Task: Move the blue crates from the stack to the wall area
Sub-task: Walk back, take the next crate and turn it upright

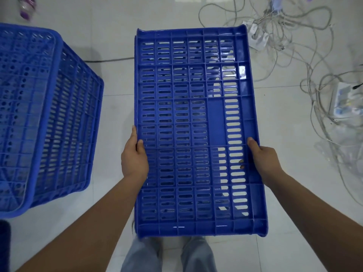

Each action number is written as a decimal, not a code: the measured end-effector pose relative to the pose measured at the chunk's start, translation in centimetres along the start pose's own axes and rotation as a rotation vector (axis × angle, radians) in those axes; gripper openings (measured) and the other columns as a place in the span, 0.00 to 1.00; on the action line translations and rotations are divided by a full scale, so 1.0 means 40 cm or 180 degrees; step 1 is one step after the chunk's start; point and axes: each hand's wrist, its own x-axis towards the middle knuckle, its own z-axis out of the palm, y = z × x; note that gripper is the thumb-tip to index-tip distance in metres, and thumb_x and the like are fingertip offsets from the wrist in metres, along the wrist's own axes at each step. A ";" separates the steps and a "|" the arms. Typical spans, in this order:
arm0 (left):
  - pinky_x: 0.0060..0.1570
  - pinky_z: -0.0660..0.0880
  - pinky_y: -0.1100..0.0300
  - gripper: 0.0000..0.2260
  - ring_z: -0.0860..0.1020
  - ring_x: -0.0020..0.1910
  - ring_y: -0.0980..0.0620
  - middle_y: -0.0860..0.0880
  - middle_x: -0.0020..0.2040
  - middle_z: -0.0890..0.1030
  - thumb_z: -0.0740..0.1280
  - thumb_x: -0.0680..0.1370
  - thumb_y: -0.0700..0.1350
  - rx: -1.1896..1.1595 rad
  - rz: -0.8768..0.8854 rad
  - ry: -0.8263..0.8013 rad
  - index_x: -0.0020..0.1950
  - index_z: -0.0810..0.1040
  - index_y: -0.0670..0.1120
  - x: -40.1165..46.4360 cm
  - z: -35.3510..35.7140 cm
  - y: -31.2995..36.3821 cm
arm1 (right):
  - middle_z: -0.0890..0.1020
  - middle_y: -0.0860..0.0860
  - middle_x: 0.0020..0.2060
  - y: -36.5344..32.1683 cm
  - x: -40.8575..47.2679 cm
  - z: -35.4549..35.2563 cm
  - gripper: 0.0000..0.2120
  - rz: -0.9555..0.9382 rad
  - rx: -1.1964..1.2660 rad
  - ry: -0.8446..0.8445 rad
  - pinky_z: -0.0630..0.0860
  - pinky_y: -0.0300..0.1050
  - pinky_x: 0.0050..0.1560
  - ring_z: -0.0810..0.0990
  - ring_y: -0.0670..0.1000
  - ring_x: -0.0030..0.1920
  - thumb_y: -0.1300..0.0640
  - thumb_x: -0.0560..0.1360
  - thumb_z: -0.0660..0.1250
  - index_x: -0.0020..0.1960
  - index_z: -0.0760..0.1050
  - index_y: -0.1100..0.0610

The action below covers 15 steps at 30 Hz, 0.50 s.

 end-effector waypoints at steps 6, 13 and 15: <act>0.63 0.72 0.46 0.20 0.75 0.62 0.37 0.47 0.73 0.70 0.52 0.84 0.43 0.0207 -0.0378 0.0361 0.77 0.60 0.52 0.072 -0.098 -0.043 | 0.65 0.57 0.31 -0.043 -0.112 0.086 0.24 -0.0574 0.0296 -0.0359 0.60 0.45 0.36 0.63 0.53 0.33 0.41 0.75 0.64 0.34 0.66 0.60; 0.50 0.67 0.44 0.23 0.73 0.51 0.35 0.39 0.75 0.64 0.50 0.84 0.45 0.0586 -0.1071 0.0109 0.79 0.51 0.46 0.157 -0.201 -0.084 | 0.59 0.47 0.20 -0.122 -0.260 0.212 0.26 -0.1372 0.0116 -0.0531 0.55 0.41 0.29 0.57 0.46 0.24 0.50 0.76 0.66 0.28 0.54 0.54; 0.63 0.67 0.37 0.26 0.67 0.67 0.31 0.38 0.77 0.59 0.51 0.83 0.51 0.0623 -0.1252 0.0030 0.79 0.45 0.47 0.161 -0.208 -0.098 | 0.62 0.48 0.23 -0.132 -0.289 0.244 0.23 -0.1421 0.0083 -0.0624 0.59 0.42 0.31 0.59 0.47 0.25 0.52 0.76 0.65 0.29 0.57 0.56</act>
